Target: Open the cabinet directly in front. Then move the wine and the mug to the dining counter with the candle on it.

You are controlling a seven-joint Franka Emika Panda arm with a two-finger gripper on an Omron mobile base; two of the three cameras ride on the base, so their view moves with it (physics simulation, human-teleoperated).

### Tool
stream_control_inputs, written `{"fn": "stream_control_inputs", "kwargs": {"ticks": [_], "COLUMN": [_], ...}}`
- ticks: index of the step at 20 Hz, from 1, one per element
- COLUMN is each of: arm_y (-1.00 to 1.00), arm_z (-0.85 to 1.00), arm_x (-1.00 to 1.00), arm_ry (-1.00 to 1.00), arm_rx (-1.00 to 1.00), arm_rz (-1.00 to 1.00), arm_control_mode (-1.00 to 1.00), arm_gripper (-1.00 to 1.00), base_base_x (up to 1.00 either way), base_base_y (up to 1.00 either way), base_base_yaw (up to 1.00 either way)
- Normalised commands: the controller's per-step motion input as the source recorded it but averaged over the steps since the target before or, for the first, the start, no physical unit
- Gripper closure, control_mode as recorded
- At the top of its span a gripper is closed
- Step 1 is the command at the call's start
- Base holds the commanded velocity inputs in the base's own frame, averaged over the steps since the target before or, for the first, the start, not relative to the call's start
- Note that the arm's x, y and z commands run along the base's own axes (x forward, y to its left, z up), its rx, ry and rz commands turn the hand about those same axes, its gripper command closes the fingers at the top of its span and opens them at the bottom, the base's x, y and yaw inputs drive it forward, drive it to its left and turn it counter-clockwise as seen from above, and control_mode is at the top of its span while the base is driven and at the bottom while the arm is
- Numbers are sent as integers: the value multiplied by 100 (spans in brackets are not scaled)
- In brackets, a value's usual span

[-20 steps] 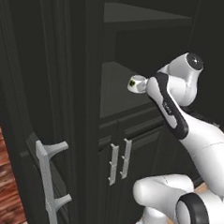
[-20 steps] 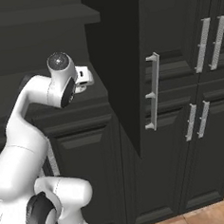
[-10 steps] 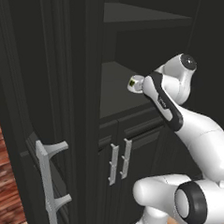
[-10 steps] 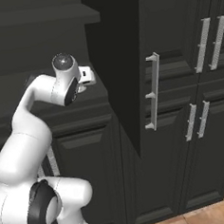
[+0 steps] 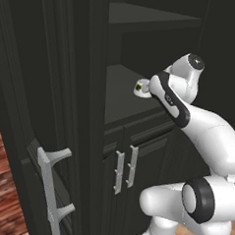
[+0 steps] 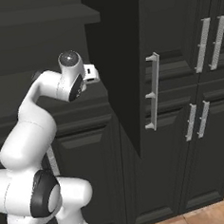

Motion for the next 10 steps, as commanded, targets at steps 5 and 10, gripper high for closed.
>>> {"fn": "stream_control_inputs", "kwargs": {"ticks": [5,10], "arm_y": [-3,0], "arm_z": [-2,-7], "arm_x": [9,7], "arm_ry": [3,1], "arm_rx": [0,0], "arm_rz": [0,0], "arm_control_mode": [-100,-100], "arm_gripper": [-100,-100], "base_base_x": [0,0], "base_base_y": [0,0], "base_base_yaw": [0,0]}}
